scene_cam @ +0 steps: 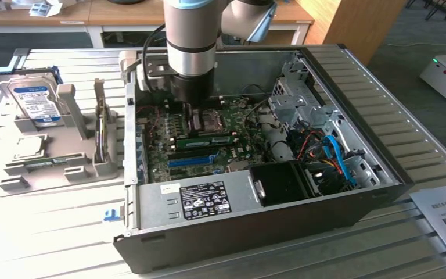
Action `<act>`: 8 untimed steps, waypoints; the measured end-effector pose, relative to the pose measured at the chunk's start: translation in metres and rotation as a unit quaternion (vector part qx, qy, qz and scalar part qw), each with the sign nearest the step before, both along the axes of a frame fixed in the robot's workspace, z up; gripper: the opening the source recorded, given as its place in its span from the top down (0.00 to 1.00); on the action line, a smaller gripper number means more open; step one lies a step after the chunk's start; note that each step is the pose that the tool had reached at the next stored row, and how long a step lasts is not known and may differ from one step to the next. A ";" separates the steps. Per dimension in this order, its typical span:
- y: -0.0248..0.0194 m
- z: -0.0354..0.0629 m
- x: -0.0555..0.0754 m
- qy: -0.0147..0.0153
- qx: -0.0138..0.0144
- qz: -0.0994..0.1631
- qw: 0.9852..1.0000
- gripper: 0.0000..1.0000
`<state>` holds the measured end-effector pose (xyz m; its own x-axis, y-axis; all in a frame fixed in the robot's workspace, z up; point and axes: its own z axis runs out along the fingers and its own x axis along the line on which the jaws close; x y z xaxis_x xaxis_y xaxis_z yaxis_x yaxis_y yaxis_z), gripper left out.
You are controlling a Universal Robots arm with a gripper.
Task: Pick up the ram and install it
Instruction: 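Press down the ram until it locks into place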
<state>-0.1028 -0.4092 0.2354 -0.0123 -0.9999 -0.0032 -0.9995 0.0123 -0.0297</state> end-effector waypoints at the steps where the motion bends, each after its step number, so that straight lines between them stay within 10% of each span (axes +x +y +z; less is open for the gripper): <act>1: 0.0000 0.0000 -0.001 0.000 0.000 0.000 1.000 0.90; 8: 0.0000 0.0000 -0.001 0.000 0.000 0.000 1.000 0.90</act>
